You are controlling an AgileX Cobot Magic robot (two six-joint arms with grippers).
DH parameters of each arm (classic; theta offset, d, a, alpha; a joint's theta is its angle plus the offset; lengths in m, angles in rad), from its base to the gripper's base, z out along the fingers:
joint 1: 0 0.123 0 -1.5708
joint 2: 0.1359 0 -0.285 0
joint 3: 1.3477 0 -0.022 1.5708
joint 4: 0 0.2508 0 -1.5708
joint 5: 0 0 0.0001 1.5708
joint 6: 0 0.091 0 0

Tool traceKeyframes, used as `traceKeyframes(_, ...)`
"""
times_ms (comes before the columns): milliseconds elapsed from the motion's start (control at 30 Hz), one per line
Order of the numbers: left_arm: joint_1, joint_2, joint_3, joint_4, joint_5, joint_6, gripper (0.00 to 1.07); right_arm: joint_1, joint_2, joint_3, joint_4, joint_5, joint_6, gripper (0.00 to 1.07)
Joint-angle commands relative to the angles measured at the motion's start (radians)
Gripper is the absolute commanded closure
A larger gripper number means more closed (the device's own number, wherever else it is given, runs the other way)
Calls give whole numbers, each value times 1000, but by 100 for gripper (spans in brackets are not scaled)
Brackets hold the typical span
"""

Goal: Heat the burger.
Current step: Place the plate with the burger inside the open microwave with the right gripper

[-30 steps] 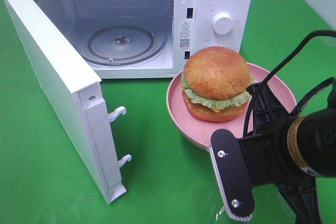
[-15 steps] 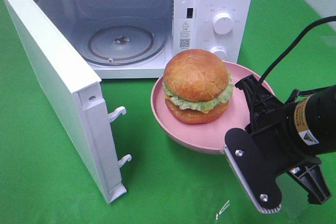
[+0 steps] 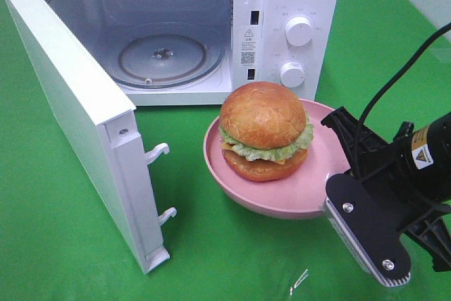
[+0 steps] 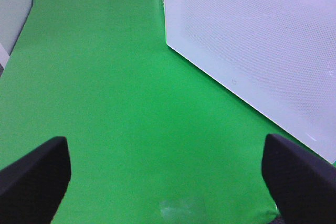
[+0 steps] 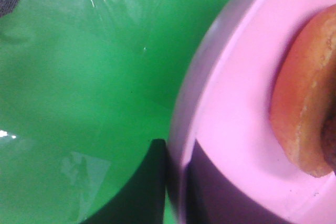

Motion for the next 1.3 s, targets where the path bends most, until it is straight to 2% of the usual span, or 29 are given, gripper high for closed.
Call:
traceKeyframes(33, -4, -17, 2, 1, -14, 0, 16, -37, -7, -4, 121, -70, -116, 107)
traceKeyframes(233, -4, -17, 2, 1, -14, 0, 16, -61, -7, -4, 175, -86, -149, 107)
traceKeyframes(567, -4, -17, 2, 1, -14, 0, 16, -56, -7, -4, 140, -85, -136, 107)
traceKeyframes(700, -4, -17, 2, 1, -14, 0, 16, -21, -2, -12, 139, -85, -136, 107)
traceKeyframes(800, -4, -17, 2, 1, -14, 0, 16, -1, 0, -39, 91, -85, -114, 107)
traceKeyframes(1133, -4, -17, 2, 1, -14, 0, 16, 9, 20, -103, 59, -86, -85, 107)
traceKeyframes(1300, -4, -17, 2, 1, -14, 0, 16, 59, 65, -141, 34, -97, -80, 107)
